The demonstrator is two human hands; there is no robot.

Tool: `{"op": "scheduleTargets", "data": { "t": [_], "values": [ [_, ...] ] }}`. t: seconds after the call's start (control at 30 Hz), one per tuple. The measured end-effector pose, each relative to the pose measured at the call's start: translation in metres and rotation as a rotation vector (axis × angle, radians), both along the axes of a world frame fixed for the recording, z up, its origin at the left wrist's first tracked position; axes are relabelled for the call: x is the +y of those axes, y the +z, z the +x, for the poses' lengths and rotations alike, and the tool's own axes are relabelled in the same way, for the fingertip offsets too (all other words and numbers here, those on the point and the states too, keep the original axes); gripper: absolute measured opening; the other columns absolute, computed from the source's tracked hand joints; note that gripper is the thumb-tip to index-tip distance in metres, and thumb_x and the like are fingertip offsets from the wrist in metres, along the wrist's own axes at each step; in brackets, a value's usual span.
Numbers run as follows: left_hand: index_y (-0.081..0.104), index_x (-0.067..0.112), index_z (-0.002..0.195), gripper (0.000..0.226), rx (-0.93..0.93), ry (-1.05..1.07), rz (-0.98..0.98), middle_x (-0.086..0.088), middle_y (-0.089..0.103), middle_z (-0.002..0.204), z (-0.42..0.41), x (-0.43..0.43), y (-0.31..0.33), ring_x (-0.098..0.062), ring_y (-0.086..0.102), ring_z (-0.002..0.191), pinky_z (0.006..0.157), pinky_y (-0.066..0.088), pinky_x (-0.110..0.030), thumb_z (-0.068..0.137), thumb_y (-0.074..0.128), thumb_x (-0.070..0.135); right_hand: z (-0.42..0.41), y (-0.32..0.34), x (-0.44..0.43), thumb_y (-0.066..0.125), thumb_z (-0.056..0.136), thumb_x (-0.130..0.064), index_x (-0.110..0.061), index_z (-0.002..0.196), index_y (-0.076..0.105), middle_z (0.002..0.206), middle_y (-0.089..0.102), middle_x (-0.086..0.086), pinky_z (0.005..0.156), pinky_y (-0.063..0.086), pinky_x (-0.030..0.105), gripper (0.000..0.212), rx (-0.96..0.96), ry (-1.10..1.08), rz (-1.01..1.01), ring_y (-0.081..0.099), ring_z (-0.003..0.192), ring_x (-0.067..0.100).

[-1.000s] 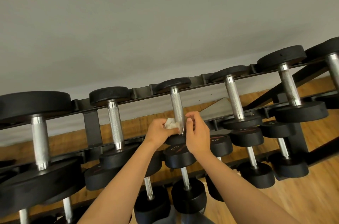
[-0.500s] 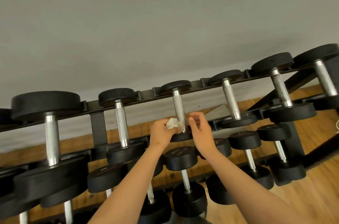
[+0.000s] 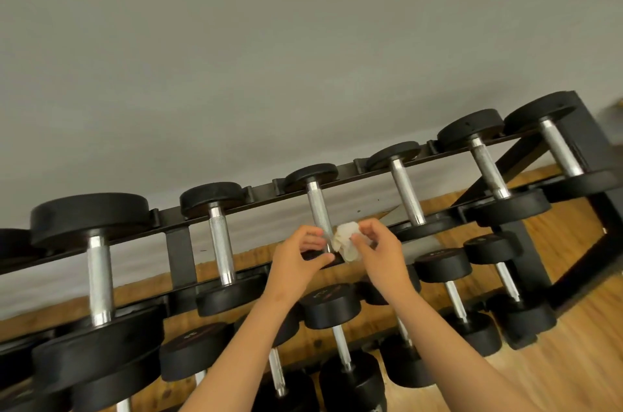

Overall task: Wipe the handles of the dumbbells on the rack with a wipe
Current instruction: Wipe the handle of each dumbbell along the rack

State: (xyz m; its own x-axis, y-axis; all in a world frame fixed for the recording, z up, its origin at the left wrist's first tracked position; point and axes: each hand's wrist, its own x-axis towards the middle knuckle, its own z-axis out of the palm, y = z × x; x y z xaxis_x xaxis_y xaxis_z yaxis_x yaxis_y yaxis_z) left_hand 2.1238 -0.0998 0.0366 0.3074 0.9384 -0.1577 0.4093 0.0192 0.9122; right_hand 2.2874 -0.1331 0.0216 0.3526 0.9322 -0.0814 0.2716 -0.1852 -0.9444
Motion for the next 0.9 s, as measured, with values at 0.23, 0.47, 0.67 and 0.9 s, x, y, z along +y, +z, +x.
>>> {"op": "scheduleTargets", "data": {
  "t": [0.23, 0.47, 0.67, 0.9],
  "values": [
    [0.071, 0.023, 0.106, 0.023, 0.140, 0.034, 0.057, 0.018, 0.063, 0.101, -0.002, -0.011, -0.023, 0.017, 0.049, 0.088, 0.084, 0.036, -0.002, 0.084, 0.074, 0.017, -0.006, -0.010, -0.008, 0.059, 0.091, -0.003, -0.020, 0.096, 0.067, 0.100, 0.052, -0.007, 0.077, 0.042, 0.004, 0.019, -0.281, 0.053, -0.007, 0.055, 0.085, 0.000],
    [0.073, 0.024, 0.103, 0.022, 0.109, 0.080, 0.066, 0.014, 0.067, 0.100, -0.001, -0.011, -0.033, 0.004, 0.056, 0.097, 0.085, 0.038, -0.006, 0.082, 0.075, 0.020, -0.012, -0.013, -0.008, 0.068, 0.087, -0.015, -0.010, 0.093, 0.069, 0.097, 0.050, -0.009, 0.073, 0.042, 0.007, 0.008, -0.378, 0.111, 0.009, 0.053, 0.082, 0.000],
    [0.072, 0.026, 0.103, 0.022, 0.089, 0.087, 0.048, 0.017, 0.065, 0.100, -0.002, -0.011, -0.033, 0.009, 0.053, 0.096, 0.085, 0.037, -0.003, 0.082, 0.075, 0.021, -0.011, -0.010, -0.009, 0.071, 0.085, -0.011, -0.009, 0.084, 0.068, 0.091, 0.050, -0.010, 0.076, 0.038, 0.001, 0.004, -0.367, 0.168, -0.016, 0.052, 0.080, 0.001],
    [0.072, 0.026, 0.102, 0.020, 0.099, 0.073, 0.040, 0.019, 0.064, 0.098, -0.003, -0.011, -0.029, 0.010, 0.052, 0.095, 0.084, 0.037, -0.005, 0.083, 0.074, 0.020, -0.015, -0.018, -0.013, 0.074, 0.081, -0.008, -0.013, 0.080, 0.067, 0.087, 0.055, -0.009, 0.076, 0.041, 0.004, 0.009, -0.353, 0.080, 0.016, 0.054, 0.081, -0.001]
  ]
}}
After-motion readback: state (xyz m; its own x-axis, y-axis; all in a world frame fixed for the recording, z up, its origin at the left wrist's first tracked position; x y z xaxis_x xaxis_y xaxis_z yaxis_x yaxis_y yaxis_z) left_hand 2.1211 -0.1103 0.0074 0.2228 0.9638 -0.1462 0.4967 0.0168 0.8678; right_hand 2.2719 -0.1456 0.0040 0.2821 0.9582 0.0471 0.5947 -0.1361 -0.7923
